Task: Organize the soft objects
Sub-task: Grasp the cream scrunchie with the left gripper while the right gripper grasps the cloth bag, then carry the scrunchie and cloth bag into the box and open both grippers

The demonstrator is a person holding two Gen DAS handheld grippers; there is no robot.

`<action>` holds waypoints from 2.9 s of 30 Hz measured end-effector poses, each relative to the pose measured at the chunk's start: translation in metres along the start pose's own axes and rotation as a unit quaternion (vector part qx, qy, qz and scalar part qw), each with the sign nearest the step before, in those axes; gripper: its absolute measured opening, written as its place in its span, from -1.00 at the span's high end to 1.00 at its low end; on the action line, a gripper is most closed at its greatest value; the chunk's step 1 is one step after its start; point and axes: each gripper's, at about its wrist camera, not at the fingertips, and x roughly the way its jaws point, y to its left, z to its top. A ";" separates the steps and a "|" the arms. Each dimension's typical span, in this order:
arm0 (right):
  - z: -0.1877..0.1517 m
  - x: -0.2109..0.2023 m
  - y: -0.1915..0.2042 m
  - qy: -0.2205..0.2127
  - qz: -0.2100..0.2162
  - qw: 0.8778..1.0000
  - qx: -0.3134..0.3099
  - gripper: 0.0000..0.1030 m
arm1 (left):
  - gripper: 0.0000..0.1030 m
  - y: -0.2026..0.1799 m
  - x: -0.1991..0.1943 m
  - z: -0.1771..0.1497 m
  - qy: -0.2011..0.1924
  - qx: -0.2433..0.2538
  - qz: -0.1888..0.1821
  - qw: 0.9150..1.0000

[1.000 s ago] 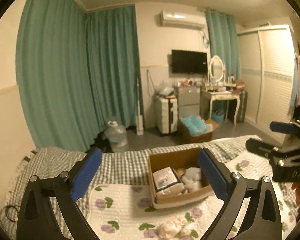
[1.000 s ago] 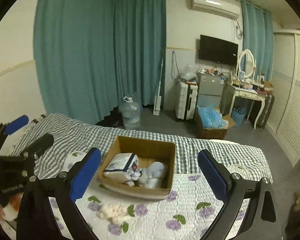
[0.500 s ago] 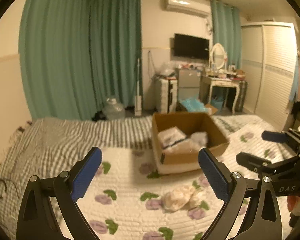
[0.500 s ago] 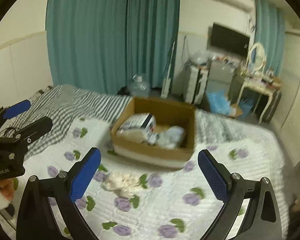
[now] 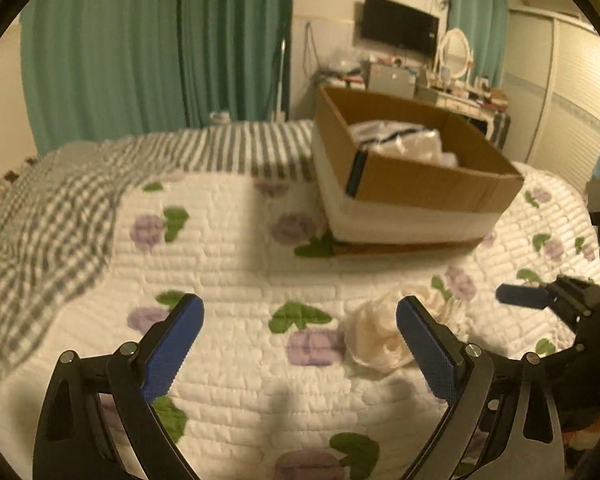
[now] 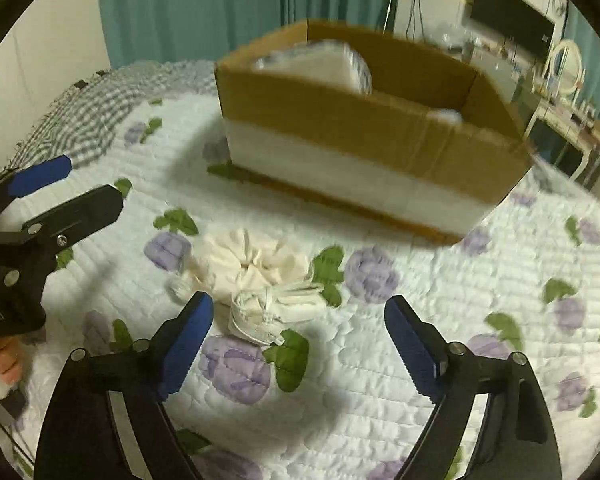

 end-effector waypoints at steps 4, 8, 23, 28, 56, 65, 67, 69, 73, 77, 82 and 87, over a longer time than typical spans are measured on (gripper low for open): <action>-0.003 0.017 -0.006 0.024 0.015 1.000 0.014 -0.53 | -0.92 0.003 0.007 -0.001 0.009 -0.004 0.002 1.000; -0.003 0.032 -0.011 0.036 0.042 0.998 0.032 -0.36 | -0.92 0.004 0.011 -0.001 0.015 -0.006 0.002 1.000; -0.007 -0.033 -0.050 -0.032 -0.019 0.996 0.081 -0.10 | -0.92 -0.032 0.002 -0.005 0.036 0.037 -0.013 0.999; -0.008 -0.046 -0.071 -0.043 -0.025 0.993 0.109 -0.10 | -0.91 -0.063 0.025 -0.001 0.060 0.048 -0.034 0.996; -0.017 -0.057 -0.063 -0.051 -0.026 0.992 0.113 -0.11 | 0.51 -0.070 0.028 -0.012 0.077 0.035 -0.043 0.995; -0.016 -0.119 -0.060 -0.096 -0.038 0.988 0.112 -0.11 | 0.51 -0.079 -0.060 0.025 -0.006 0.055 -0.070 0.996; -0.013 -0.137 -0.061 -0.112 -0.032 0.987 0.111 -0.11 | 0.51 -0.081 -0.075 0.036 -0.021 0.060 -0.074 0.995; -0.005 -0.159 -0.061 -0.132 -0.034 0.985 0.104 -0.11 | 0.49 -0.085 -0.095 0.046 -0.043 0.081 -0.071 0.993; 0.017 -0.192 -0.060 -0.167 -0.024 0.982 0.088 -0.11 | 0.42 -0.086 -0.119 0.067 -0.077 0.099 -0.055 0.991; 0.051 -0.210 -0.058 -0.190 -0.042 0.979 0.052 -0.11 | 0.41 -0.085 -0.120 0.094 -0.099 0.108 -0.043 0.988; 0.092 -0.202 -0.069 -0.202 -0.031 0.978 0.048 -0.11 | 0.41 -0.083 -0.081 0.135 -0.093 0.099 -0.065 0.989; 0.128 -0.165 -0.085 -0.195 -0.010 0.979 0.050 -0.11 | 0.41 -0.085 -0.024 0.167 -0.074 0.107 -0.072 0.989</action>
